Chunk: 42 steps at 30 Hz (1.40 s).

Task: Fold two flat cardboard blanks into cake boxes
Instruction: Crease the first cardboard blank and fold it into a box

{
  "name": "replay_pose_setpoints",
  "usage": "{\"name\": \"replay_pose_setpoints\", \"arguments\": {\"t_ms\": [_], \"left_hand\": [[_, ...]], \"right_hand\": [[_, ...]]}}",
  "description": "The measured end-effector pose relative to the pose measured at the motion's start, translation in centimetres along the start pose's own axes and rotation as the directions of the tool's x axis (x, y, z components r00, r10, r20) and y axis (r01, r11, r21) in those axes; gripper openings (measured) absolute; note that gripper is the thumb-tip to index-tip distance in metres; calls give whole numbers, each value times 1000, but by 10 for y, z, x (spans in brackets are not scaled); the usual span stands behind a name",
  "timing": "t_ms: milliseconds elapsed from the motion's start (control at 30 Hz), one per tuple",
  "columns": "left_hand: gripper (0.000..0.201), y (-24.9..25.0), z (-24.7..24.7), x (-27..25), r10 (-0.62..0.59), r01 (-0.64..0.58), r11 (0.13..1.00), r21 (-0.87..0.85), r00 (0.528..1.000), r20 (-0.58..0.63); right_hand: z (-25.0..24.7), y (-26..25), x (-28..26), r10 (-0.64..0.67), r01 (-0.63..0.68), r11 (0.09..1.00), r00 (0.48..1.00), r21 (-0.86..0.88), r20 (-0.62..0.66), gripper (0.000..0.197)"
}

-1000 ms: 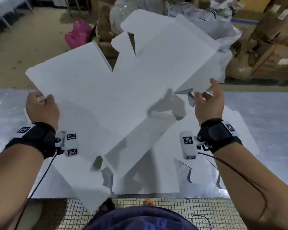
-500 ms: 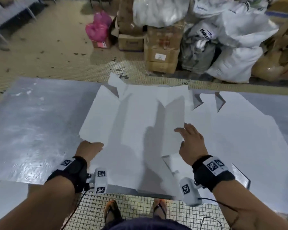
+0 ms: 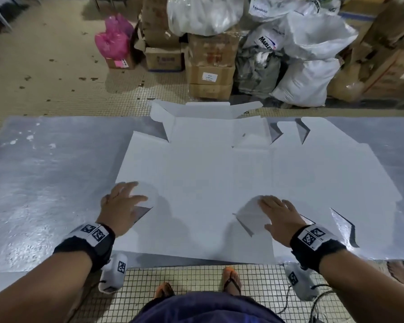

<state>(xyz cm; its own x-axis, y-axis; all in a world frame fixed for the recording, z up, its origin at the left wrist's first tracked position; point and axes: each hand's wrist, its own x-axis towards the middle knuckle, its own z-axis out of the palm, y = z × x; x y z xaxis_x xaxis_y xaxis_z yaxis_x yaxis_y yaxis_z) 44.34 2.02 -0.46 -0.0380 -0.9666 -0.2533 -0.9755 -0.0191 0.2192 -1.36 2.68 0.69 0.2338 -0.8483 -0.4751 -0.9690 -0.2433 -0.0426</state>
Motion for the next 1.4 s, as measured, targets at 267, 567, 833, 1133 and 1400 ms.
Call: {"name": "replay_pose_setpoints", "arguments": {"t_ms": [267, 567, 833, 1133, 1400], "left_hand": [[68, -42, -6, 13, 213, -177, 967, -184, 956, 202], [81, -75, -15, 0, 218, -212, 976, -50, 951, 219], [57, -80, -10, -3, 211, -172, 961, -217, 962, 172], [42, -53, -14, -2, -273, 282, 692, -664, 954, 122], [60, -9, -3, -1, 7, 11, 907, -421, 999, 43]], "right_hand": [[14, 12, 2, -4, 3, 995, 1000, 101, 12, 88], [9, -2, 5, -1, 0, 1000, 999, -7, -34, 80], [25, 9, 14, -8, 32, 992, 981, 123, -193, 95], [16, 1, 7, 298, -13, 745, 901, 667, -316, 54], [34, 6, 22, 173, -45, 869, 961, 493, -217, 54]]}}
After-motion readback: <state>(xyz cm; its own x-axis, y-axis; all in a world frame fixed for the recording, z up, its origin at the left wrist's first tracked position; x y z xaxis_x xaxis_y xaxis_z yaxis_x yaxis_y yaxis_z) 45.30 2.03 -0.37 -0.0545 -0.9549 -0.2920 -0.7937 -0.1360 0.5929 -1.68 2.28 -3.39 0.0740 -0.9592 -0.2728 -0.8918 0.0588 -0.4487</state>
